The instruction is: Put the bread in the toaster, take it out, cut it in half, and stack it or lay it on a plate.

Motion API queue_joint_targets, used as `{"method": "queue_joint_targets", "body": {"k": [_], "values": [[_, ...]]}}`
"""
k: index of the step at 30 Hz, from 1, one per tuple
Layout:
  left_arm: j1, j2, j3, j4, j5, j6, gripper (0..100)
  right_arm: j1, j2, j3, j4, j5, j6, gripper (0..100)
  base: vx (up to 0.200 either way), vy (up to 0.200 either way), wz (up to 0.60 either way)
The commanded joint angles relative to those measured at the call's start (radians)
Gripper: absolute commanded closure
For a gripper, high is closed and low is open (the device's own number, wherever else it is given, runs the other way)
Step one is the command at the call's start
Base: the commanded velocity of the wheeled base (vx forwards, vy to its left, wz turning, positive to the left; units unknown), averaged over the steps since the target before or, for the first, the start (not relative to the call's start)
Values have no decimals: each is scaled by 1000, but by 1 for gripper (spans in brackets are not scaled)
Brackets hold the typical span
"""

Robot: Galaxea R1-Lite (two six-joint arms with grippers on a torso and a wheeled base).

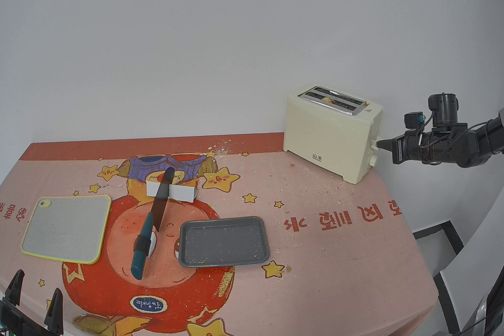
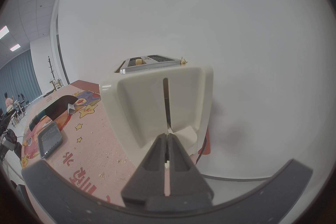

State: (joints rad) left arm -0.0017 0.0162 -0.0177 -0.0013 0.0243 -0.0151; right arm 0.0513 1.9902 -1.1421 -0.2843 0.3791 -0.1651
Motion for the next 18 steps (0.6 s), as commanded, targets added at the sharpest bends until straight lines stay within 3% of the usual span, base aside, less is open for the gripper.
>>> {"method": "queue_joint_targets", "body": {"k": [1, 5, 10, 12, 15, 18], "values": [[0, -10, 18, 0, 0, 0, 0, 64, -183, 96, -12, 7, 10, 100, 0, 0, 0], [0, -10, 18, 0, -1, 0, 0, 153, -381, 251, -9, -19, 119, 100, 0, 0, 0], [0, -10, 18, -2, -1, 4, 0, 283, -625, 452, -9, -132, 335, 100, 0, 0, 0], [0, -10, 18, 0, -1, 4, 0, 321, -691, 493, -12, -138, 404, 100, 0, 0, 0], [0, -10, 18, 0, -1, 4, 0, 384, -808, 521, -3, -132, 547, 100, 0, 0, 0], [0, -10, 18, 0, -1, 4, 0, 407, -864, 529, 74, -112, 622, 100, 0, 0, 0]]}}
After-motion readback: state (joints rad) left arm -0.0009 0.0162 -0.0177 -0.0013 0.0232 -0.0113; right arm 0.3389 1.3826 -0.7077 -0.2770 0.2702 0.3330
